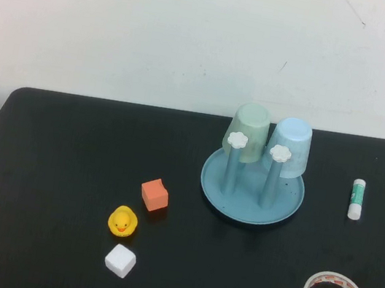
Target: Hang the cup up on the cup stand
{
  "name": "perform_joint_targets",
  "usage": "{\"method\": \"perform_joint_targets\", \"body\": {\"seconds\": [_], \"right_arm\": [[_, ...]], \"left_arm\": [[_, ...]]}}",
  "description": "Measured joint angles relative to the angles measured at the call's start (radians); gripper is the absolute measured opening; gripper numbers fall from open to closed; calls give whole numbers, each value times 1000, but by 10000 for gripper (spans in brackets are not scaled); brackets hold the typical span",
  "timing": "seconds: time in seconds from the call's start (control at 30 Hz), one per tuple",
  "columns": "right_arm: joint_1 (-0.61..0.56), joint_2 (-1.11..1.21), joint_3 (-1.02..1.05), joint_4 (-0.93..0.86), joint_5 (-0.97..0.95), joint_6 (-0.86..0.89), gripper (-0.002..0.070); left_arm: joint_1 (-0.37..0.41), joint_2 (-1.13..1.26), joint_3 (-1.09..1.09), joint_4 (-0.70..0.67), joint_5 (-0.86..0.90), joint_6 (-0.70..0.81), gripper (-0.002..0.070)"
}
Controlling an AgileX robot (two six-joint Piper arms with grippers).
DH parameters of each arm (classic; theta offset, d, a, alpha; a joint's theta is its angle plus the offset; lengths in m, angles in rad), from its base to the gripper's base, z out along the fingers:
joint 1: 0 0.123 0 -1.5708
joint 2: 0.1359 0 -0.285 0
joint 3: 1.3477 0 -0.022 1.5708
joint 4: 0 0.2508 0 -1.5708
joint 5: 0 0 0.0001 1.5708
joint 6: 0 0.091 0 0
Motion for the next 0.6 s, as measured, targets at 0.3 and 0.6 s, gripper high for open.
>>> {"method": "perform_joint_targets", "body": {"seconds": [0.3,0.6], "right_arm": [[0,0,0,0,0,0,-1],[0,0,0,0,0,0,-1]], "left_arm": [[0,-468,721,-2,-566,-2,0],[68,-804,1413,-76,-923,-54,0]]}}
